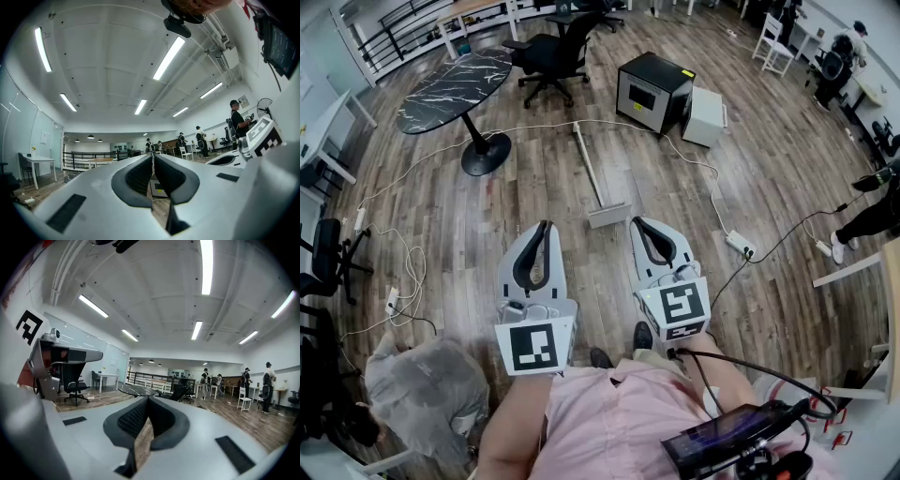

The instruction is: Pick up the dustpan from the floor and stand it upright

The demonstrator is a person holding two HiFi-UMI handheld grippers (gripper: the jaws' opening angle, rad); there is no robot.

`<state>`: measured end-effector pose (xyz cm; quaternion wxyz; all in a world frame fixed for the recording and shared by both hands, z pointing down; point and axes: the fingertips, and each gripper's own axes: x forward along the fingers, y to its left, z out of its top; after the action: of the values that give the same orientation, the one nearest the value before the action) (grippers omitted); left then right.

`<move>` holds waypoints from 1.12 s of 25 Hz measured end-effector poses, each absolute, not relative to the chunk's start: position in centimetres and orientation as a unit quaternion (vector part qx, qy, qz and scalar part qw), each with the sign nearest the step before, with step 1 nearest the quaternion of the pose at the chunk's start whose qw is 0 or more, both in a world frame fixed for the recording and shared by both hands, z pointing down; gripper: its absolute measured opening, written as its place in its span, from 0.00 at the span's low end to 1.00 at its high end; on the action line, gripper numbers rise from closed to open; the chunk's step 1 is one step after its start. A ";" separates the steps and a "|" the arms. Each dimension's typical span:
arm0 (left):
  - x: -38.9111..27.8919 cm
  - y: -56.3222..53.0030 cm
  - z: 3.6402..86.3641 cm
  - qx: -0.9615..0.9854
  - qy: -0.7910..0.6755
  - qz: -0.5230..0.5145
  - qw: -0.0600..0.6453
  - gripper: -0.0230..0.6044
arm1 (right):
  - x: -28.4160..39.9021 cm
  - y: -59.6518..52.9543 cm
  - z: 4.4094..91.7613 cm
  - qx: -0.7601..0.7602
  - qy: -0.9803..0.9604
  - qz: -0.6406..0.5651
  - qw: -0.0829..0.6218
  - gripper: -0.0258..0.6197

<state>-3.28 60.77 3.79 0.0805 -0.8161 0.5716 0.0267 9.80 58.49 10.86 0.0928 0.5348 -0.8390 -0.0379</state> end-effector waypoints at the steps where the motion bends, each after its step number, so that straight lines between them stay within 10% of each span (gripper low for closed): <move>1: -3.6 60.8 3.8 -0.816 0.572 0.028 0.081 0.07 | 9.4 58.5 10.9 0.535 -0.839 -0.038 0.093 0.04; 17: -8.2 58.9 5.3 -0.802 0.593 0.013 0.068 0.07 | 6.5 55.7 11.5 0.525 -0.846 -0.047 0.085 0.05; 20: -8.8 57.3 5.9 -0.798 0.599 0.008 0.066 0.07 | 6.3 53.5 12.1 0.517 -0.852 -0.033 0.077 0.36; 28: -8.7 49.0 8.1 -0.793 0.607 -0.014 0.057 0.07 | 8.1 43.8 14.3 0.532 -0.842 -0.023 0.084 0.37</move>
<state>-8.67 48.97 8.10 0.0571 -0.7926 0.6069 -0.0143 8.11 43.84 14.28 0.0842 0.5316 -0.8425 -0.0225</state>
